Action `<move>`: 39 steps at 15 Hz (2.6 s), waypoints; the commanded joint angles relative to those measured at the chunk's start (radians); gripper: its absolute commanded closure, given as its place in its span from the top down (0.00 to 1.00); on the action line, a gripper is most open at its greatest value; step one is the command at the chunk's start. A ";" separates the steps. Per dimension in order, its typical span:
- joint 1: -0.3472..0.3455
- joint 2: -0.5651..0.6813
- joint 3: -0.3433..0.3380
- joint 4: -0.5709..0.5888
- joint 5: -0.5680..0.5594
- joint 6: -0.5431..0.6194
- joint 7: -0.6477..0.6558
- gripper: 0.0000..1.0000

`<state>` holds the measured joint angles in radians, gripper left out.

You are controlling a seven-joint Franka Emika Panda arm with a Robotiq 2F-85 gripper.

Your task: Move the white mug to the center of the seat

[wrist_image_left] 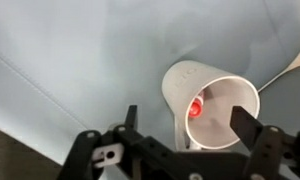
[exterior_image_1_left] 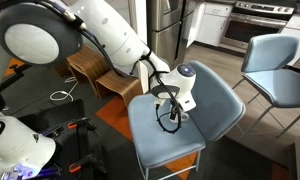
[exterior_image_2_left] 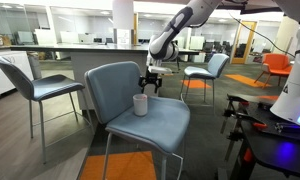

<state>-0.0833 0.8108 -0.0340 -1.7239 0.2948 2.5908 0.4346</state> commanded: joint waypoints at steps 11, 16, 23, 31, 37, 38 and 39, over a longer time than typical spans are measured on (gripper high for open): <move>-0.017 0.244 -0.009 0.310 0.005 -0.021 -0.034 0.38; -0.004 0.228 -0.019 0.298 -0.021 -0.022 -0.050 0.01; 0.086 0.113 -0.067 0.133 -0.108 0.023 -0.055 0.03; 0.269 -0.151 -0.210 -0.209 -0.270 0.066 0.036 0.03; 0.323 -0.214 -0.311 -0.377 -0.343 0.175 0.175 0.03; 0.304 -0.211 -0.300 -0.393 -0.323 0.205 0.161 0.03; 0.284 -0.209 -0.286 -0.405 -0.304 0.231 0.143 0.03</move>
<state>0.2285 0.6361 -0.3387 -2.0697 -0.0322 2.7459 0.5752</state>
